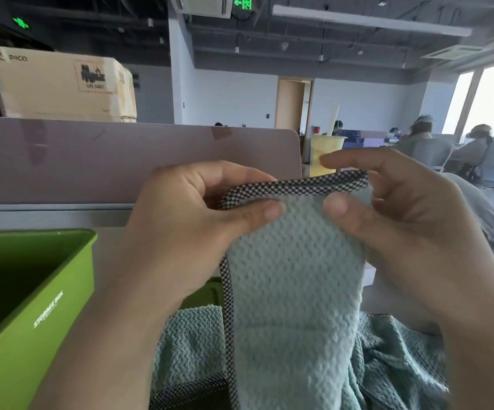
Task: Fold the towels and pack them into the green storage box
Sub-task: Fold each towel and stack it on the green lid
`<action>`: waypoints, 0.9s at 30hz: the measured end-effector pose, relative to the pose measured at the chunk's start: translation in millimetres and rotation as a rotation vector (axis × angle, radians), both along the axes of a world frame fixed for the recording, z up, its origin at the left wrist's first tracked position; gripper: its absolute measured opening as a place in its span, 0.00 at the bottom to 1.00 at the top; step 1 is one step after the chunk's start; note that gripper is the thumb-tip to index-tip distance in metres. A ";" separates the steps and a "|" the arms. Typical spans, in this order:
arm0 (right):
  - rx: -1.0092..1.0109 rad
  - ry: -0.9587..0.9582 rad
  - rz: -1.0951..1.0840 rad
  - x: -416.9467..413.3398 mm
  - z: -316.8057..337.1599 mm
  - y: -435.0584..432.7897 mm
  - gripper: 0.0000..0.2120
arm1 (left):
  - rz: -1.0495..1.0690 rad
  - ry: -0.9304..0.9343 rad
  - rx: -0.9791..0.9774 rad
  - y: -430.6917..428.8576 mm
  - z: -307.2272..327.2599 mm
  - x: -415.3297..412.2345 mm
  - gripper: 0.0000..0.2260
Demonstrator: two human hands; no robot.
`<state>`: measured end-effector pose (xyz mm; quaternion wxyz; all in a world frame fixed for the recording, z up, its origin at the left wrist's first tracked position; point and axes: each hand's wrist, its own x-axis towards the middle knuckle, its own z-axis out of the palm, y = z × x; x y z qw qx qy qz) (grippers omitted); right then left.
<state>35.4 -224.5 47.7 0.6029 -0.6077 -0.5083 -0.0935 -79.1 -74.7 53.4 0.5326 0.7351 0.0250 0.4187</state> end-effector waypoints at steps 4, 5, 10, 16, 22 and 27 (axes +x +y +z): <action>0.087 0.022 -0.052 -7.2 1.2 0.0 0.10 | -0.036 -0.012 -0.019 -2.5 4.6 -7.5 0.13; 0.095 0.032 -0.062 -8.0 1.1 0.7 0.10 | -0.055 -0.024 -0.043 -2.5 4.5 -7.5 0.13; 0.168 0.130 -0.105 -2.8 -4.2 5.2 0.06 | -0.295 0.013 -0.418 -2.4 -3.3 6.6 0.11; 0.180 0.125 -0.182 -1.3 -4.7 9.4 0.06 | -0.514 0.365 -0.478 8.3 -16.7 14.4 0.13; -0.050 0.532 0.170 8.6 -10.0 10.8 0.19 | -0.385 0.279 -0.506 13.7 -17.8 18.3 0.11; -0.110 0.652 0.256 9.1 -13.6 12.1 0.14 | -0.335 0.274 -0.575 16.1 -19.0 20.7 0.16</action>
